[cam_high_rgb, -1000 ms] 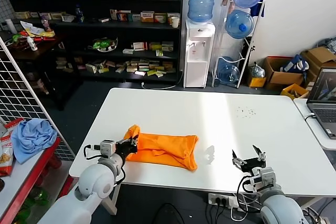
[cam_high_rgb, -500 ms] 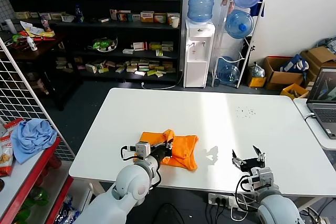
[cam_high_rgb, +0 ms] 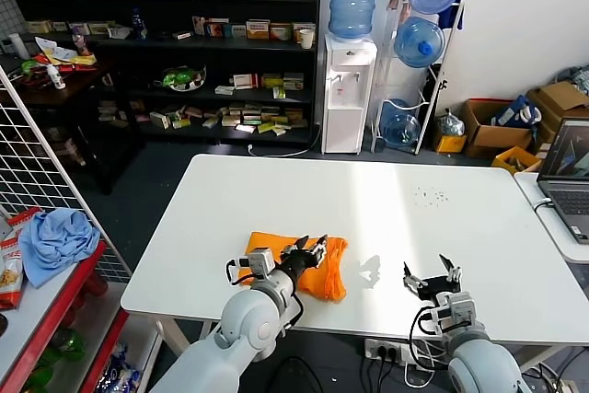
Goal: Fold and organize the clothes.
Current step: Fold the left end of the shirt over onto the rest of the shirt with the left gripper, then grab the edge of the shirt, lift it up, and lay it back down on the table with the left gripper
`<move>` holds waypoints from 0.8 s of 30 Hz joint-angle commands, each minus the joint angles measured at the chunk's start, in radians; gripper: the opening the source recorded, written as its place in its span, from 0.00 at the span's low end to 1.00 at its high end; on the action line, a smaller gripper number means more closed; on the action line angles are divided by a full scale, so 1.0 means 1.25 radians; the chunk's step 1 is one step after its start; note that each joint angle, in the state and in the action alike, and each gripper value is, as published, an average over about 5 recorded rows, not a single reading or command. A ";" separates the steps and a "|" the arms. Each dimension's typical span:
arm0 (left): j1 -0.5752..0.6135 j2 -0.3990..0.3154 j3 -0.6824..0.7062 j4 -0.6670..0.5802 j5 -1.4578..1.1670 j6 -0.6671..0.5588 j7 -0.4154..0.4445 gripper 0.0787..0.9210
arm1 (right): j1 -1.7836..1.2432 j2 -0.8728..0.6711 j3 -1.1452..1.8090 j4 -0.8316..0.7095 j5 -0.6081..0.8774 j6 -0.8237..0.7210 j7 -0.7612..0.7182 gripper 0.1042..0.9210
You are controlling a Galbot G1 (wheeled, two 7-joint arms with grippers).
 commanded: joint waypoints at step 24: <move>0.021 0.185 -0.185 0.161 -0.012 0.107 0.298 0.88 | -0.023 -0.013 0.003 -0.012 0.001 0.017 -0.021 0.88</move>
